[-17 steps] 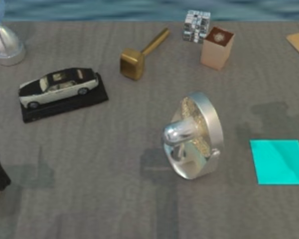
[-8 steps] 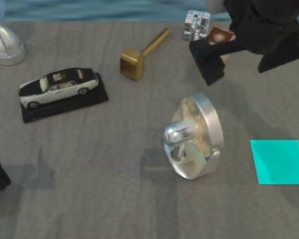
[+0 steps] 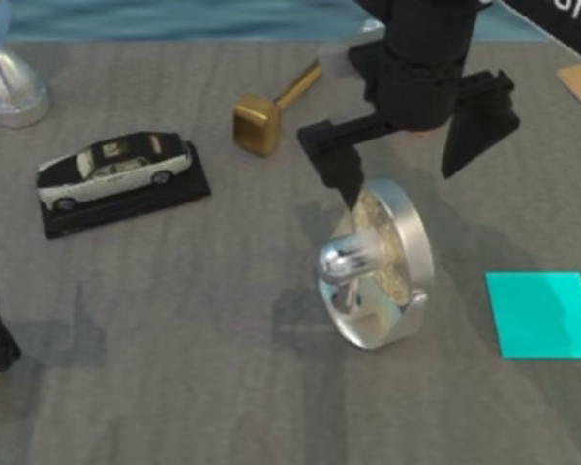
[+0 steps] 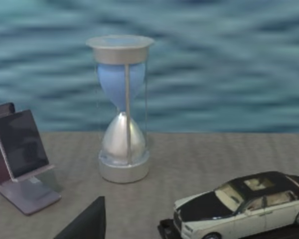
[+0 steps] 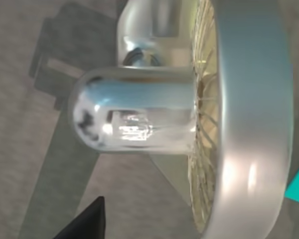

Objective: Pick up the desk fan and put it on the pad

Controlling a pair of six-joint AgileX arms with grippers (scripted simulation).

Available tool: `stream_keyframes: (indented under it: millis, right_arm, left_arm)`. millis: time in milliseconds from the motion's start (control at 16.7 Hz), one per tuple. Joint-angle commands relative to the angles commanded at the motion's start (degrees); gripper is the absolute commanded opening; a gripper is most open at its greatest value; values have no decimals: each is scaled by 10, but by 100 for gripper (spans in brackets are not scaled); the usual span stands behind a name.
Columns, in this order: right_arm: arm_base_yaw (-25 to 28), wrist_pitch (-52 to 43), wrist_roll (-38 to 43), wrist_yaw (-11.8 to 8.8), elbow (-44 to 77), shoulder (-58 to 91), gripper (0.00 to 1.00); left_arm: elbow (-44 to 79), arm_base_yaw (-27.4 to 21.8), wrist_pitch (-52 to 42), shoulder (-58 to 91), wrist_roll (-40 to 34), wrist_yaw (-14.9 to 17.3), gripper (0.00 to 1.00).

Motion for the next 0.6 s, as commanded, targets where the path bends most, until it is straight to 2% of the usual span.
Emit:
stream_keyframes:
  millis: [300,600]
  right_arm:
    - [-3,3,-1,0,-3,-1,100]
    - [0,75,-1,0,-90,-13,100]
  left_arm:
    - [0,0,0,0,0,0,100]
    - [0,0,0,0,0,0,100]
